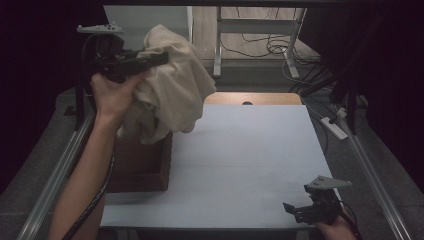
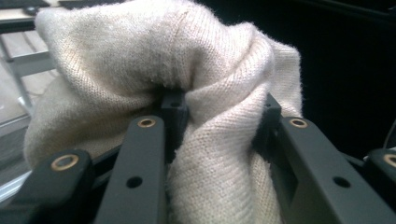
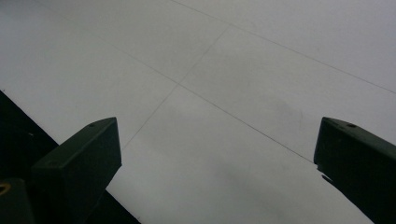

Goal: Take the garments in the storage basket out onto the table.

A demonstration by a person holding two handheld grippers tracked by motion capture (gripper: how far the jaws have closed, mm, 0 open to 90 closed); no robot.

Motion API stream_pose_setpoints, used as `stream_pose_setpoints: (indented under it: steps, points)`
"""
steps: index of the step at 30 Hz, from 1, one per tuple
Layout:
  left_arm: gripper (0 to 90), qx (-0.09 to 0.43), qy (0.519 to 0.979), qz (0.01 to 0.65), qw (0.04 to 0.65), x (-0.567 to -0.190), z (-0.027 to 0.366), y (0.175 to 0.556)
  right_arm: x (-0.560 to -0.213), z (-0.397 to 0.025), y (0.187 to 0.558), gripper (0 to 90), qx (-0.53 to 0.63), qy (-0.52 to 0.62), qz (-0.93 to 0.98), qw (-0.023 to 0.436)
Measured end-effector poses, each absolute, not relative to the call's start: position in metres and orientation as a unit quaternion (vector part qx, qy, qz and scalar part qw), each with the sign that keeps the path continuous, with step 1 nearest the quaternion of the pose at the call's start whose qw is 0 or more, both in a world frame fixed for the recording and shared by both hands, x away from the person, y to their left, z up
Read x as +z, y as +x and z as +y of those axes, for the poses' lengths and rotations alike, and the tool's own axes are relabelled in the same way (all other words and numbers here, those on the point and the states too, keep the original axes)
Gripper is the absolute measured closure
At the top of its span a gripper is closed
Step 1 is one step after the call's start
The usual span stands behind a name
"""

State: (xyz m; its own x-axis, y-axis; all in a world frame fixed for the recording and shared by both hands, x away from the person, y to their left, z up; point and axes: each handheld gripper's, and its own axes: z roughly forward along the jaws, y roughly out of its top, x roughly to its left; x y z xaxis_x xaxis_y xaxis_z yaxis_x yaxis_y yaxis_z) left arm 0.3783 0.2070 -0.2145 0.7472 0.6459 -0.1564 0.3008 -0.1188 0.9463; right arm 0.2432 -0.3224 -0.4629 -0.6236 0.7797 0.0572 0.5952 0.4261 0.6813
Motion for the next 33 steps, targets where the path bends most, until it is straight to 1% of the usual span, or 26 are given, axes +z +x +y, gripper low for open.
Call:
stream_pose_setpoints:
  steps: [7,21,28,33]
  points:
    - [66.1,0.134,0.741,0.292,0.590,-0.203,0.176,0.382,-0.463,-0.323,0.243,1.2,0.343,0.411,0.834,0.135]
    - [66.0,0.090,0.758,0.247,0.597,-0.208,0.114,0.396,-0.463,-0.324,0.243,1.2,0.348,0.411,0.832,0.132]
    - [65.9,0.065,0.763,0.241,0.596,-0.220,0.087,0.404,-0.463,-0.325,0.242,1.2,0.352,0.410,0.831,0.131]
    - [65.8,0.059,0.780,0.236,0.577,-0.234,0.067,0.410,-0.462,-0.325,0.242,1.2,0.353,0.409,0.831,0.130]
